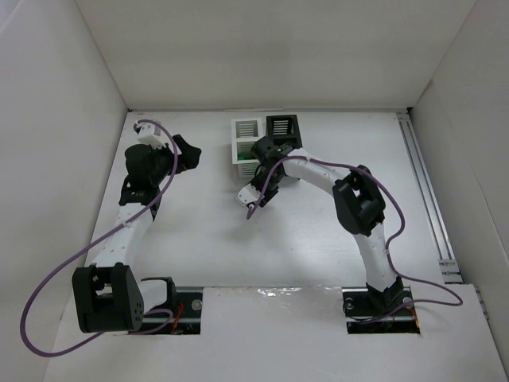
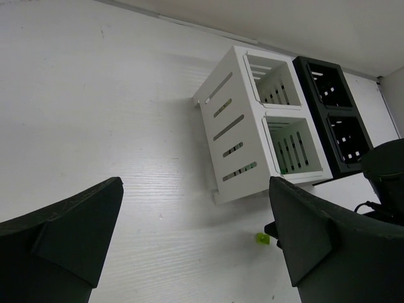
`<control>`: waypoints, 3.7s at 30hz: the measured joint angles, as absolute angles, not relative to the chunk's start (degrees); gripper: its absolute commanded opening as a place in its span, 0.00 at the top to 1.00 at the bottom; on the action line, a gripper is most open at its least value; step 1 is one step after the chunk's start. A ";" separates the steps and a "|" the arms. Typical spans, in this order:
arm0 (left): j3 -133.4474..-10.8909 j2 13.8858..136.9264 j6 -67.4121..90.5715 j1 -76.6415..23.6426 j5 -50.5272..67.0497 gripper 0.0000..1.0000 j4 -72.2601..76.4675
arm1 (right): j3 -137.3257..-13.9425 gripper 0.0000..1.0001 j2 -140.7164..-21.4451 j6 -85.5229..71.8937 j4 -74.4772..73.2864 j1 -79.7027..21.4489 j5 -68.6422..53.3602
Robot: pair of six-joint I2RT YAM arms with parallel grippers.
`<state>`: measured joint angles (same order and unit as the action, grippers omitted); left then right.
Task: Sort the legos into containers by color
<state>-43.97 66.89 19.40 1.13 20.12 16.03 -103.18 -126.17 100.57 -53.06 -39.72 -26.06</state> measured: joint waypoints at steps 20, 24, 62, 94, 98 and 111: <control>-43.97 66.89 19.44 2.72 19.92 0.00 16.03 | -107.85 0.62 -130.54 106.94 -55.51 -40.53 -24.64; -43.97 66.89 19.42 2.72 19.94 0.00 16.05 | -109.89 0.63 -131.70 108.44 -57.47 -40.53 -24.18; -43.97 70.50 19.53 2.72 22.76 0.00 16.56 | -106.76 0.87 -129.14 106.52 -64.69 -40.58 -24.29; -43.97 70.50 19.59 2.72 23.38 0.00 17.78 | -107.79 0.47 -127.17 104.62 -63.05 -40.73 -26.74; -43.97 70.50 19.53 2.72 23.38 0.00 17.78 | -108.05 0.47 -128.33 106.65 -64.49 -41.17 -26.70; -43.97 70.41 19.07 2.72 23.38 0.00 17.80 | -110.98 0.52 -130.87 109.10 -66.72 -42.89 -25.98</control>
<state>-43.97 70.41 19.07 2.72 23.38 17.80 -110.98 -130.87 109.10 -66.72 -42.89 -25.98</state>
